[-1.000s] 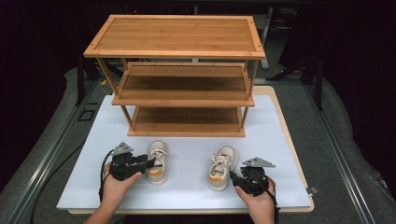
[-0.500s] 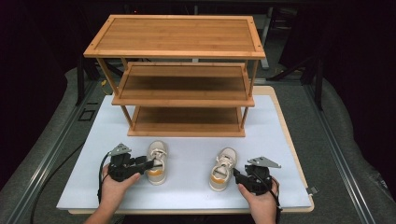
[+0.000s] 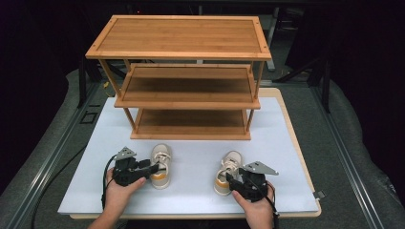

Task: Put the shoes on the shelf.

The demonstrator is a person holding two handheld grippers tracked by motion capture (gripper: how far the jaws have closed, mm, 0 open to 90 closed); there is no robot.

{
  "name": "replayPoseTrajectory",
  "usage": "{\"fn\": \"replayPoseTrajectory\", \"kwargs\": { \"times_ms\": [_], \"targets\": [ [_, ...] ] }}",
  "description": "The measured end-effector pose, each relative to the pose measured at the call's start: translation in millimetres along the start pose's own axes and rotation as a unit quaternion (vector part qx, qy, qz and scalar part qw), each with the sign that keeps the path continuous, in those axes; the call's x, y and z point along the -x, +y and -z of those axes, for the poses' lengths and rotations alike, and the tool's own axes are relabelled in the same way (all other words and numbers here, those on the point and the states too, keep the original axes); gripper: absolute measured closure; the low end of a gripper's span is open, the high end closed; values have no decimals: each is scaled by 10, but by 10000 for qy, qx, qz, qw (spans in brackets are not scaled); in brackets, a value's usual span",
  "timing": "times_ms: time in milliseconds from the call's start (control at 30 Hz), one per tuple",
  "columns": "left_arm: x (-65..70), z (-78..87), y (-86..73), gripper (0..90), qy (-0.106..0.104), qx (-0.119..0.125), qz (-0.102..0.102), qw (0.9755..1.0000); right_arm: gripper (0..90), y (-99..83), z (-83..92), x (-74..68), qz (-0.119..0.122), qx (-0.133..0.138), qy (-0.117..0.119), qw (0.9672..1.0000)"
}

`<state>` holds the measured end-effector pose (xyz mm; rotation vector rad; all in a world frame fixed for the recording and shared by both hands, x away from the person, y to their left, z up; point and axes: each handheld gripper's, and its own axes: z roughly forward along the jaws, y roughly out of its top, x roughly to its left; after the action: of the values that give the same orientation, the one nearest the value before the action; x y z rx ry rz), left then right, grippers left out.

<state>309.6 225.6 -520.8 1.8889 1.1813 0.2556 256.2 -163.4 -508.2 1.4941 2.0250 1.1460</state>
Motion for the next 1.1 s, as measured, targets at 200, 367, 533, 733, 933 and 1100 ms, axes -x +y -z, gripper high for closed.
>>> {"fn": "replayPoseTrajectory", "kwargs": {
  "times_ms": [200,367,533,733,933,1100],
  "targets": [
    [0,-12,-3,492,-28,-33,16,10000,459,-29,-68,19,-117,-126,-88,9998],
    [14,-17,-3,510,13,-55,-3,10000,451,-44,-128,67,-331,-143,-7,9993],
    [21,-29,-10,508,34,-26,-1,10000,462,-39,-137,55,-301,-155,-72,9994],
    [29,-37,-4,504,66,-49,-34,10000,459,-31,-146,64,-282,-177,-77,9994],
    [36,-38,-4,530,96,-41,16,9999,483,-35,-150,35,-204,-155,-183,9995],
    [49,-48,5,567,86,-48,10,10000,536,-36,-150,39,-263,-68,-99,9996]
  ]
}}
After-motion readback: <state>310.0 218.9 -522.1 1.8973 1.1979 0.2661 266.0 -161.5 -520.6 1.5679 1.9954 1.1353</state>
